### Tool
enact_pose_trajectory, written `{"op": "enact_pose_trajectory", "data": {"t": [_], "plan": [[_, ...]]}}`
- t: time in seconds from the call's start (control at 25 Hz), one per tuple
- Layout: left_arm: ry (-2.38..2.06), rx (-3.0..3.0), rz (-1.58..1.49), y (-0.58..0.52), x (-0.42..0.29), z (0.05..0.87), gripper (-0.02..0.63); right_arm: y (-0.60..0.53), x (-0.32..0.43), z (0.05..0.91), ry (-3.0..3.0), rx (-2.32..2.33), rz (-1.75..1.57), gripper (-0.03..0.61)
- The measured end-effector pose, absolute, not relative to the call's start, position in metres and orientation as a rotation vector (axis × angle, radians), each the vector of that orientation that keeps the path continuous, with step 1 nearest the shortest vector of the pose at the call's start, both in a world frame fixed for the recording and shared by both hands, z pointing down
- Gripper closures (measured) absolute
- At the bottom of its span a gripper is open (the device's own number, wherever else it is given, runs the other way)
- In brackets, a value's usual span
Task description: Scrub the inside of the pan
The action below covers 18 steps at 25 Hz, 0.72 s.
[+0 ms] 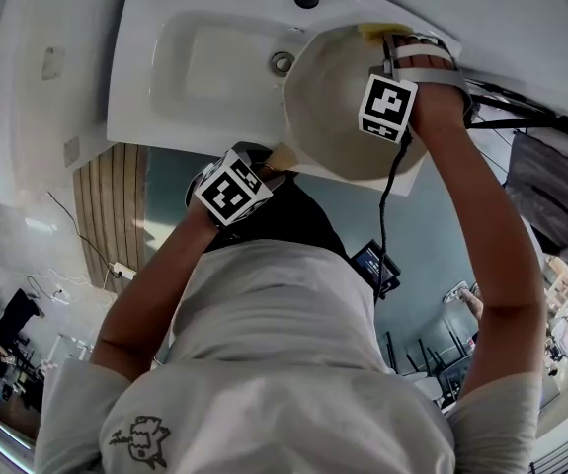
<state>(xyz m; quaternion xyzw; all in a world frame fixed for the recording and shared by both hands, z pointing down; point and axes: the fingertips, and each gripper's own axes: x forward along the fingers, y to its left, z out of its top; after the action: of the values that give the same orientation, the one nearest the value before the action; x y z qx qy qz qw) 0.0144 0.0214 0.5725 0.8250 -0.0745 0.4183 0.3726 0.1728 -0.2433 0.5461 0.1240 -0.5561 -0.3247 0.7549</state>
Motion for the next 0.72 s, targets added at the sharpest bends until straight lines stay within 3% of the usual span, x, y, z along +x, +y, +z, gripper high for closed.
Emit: {"op": "enact_pose_trajectory", "data": {"t": [0.72], "plan": [[-0.19,2.129,1.087,0.02,0.011,0.577,0.431,-0.184,0.079,0.618,-1.64,0.09,-0.635,0.549]]}}
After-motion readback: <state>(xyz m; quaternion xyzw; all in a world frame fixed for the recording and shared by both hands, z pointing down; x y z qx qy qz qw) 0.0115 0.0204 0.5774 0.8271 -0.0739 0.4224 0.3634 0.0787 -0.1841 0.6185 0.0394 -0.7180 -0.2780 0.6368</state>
